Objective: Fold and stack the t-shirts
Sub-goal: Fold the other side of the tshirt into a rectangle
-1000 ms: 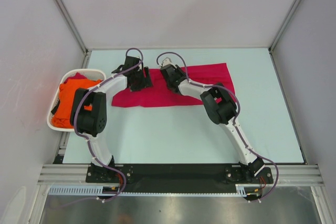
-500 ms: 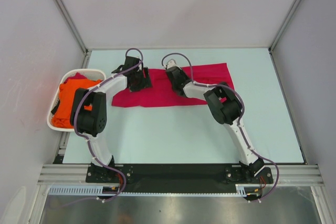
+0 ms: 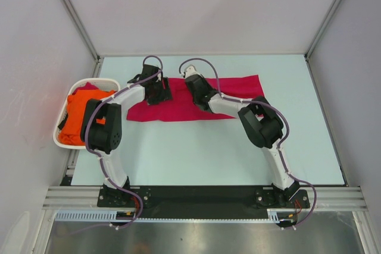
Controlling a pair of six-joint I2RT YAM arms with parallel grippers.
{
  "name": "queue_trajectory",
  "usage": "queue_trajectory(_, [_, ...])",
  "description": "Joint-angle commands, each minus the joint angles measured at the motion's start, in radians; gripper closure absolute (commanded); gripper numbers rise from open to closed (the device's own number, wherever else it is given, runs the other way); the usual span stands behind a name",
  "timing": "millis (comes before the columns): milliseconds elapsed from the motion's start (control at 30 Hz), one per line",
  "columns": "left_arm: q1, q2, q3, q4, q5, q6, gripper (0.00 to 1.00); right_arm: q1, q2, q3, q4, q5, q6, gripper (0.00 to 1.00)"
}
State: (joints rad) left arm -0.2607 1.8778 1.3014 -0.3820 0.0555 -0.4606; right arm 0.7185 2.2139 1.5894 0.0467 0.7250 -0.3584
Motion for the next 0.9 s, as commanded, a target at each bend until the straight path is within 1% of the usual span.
queue_trajectory(0, [0.003, -0.005, 0.024, 0.008, -0.006, 0.022, 0.26, 0.018, -0.028, -0.006, -0.093, -0.002, 0.047, 0.94])
queue_trajectory(267, [0.003, -0.006, 0.027, 0.002, -0.017, 0.020, 0.26, 0.015, 0.036, 0.018, -0.214, -0.032, 0.078, 0.94])
queue_trajectory(367, [0.003, -0.008, 0.032, -0.001, -0.020, 0.020, 0.25, 0.007, 0.085, 0.078, -0.304, -0.039, 0.110, 0.94])
queue_trajectory(400, [0.003, -0.011, 0.032, -0.003, -0.020, 0.020, 0.26, 0.006, 0.111, 0.086, -0.329, -0.033, 0.113, 0.91])
queue_trajectory(467, [0.003, -0.009, 0.032, -0.006, -0.025, 0.020, 0.26, 0.006, 0.131, 0.116, -0.355, 0.019, 0.142, 0.80])
queue_trajectory(500, [0.003, -0.009, 0.033, -0.006, -0.025, 0.022, 0.26, 0.004, 0.130, 0.115, -0.361, 0.034, 0.150, 0.64])
queue_trajectory(567, [0.003, -0.008, 0.033, -0.011, -0.032, 0.022, 0.25, -0.005, 0.110, 0.086, -0.352, 0.068, 0.183, 0.47])
queue_trajectory(600, [0.003, -0.009, 0.033, -0.011, -0.032, 0.023, 0.26, -0.019, 0.093, 0.067, -0.329, 0.071, 0.196, 0.45])
queue_trajectory(633, [0.003, -0.006, 0.032, -0.011, -0.031, 0.023, 0.26, -0.030, 0.043, 0.049, -0.312, 0.085, 0.214, 0.44])
queue_trajectory(700, [0.003, -0.005, 0.030, -0.009, -0.032, 0.025, 0.26, -0.057, -0.021, -0.031, -0.256, 0.087, 0.275, 0.42])
queue_trajectory(767, [0.003, -0.002, 0.027, -0.009, -0.032, 0.028, 0.26, -0.122, -0.133, -0.116, -0.228, 0.054, 0.337, 0.41])
queue_trajectory(800, [0.003, -0.002, 0.024, -0.011, -0.034, 0.027, 0.25, -0.148, -0.172, -0.155, -0.193, 0.033, 0.405, 0.41])
queue_trajectory(833, [0.003, -0.002, 0.024, -0.011, -0.034, 0.027, 0.26, -0.219, -0.257, -0.189, -0.177, -0.040, 0.442, 0.41])
queue_trajectory(867, [0.003, -0.002, 0.022, -0.009, -0.036, 0.027, 0.26, -0.258, -0.298, -0.218, -0.163, -0.088, 0.490, 0.42])
